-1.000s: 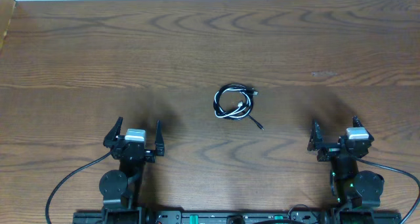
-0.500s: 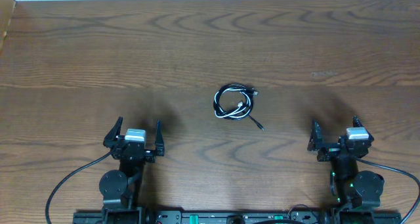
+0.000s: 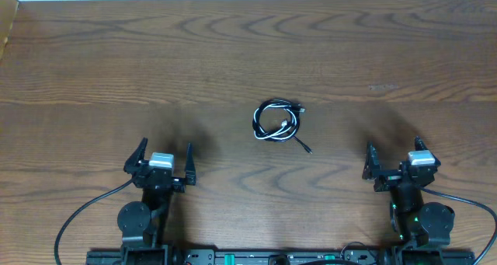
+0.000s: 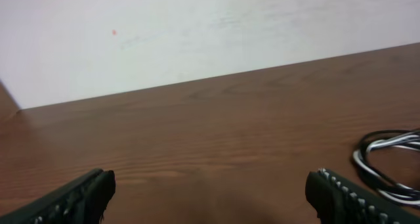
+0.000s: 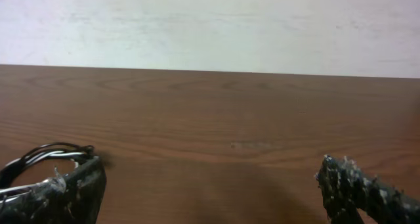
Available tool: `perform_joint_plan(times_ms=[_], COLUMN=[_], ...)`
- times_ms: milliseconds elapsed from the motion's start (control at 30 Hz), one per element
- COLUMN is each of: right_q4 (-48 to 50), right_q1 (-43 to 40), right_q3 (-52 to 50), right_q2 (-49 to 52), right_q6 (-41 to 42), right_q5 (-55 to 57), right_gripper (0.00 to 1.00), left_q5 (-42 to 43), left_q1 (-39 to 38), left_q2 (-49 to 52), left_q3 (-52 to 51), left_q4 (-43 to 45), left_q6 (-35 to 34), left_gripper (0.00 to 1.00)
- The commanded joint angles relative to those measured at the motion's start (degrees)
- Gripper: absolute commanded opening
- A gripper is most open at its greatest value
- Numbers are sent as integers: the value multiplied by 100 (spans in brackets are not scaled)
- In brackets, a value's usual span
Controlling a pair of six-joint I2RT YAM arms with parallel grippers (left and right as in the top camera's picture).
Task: Untangle cables
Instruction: 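Reach the left gripper forward and grasp the black-and-white cable bundle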
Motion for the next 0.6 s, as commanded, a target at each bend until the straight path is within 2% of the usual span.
perform_joint_plan(times_ms=[0, 200, 567], right_q4=[-11, -26, -328], right_q1=[28, 28, 28], right_q3=[52, 116, 236], right_q2=[-24, -24, 28], right_q6=[201, 356, 697], right_q5=[-321, -894, -1421], right_gripper=[99, 99, 99], left_q5=[621, 621, 378], left_q1=[28, 31, 31], left_q2=[-26, -26, 164], left_q3=[-31, -17, 160], left_q4=[258, 328, 302], left_q6=[-116, -472, -485], left_gripper=[98, 98, 98])
